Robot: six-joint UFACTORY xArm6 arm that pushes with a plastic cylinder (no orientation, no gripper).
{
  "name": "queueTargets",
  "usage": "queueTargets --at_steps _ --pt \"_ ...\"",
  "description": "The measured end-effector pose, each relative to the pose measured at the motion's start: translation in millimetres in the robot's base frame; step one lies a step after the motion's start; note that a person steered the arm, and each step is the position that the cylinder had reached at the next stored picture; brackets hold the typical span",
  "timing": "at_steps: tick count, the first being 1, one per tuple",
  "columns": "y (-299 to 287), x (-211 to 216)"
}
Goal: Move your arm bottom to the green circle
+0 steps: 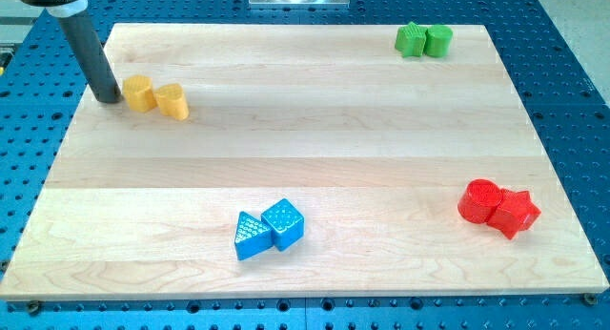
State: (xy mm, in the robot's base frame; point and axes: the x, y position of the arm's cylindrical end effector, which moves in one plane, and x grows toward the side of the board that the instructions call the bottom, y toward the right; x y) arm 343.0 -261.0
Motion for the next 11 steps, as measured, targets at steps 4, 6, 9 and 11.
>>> queueTargets --at_steps 4,6,9,11 --pt "300 27" --pt "153 129" --pt "411 134" --pt "499 -18"
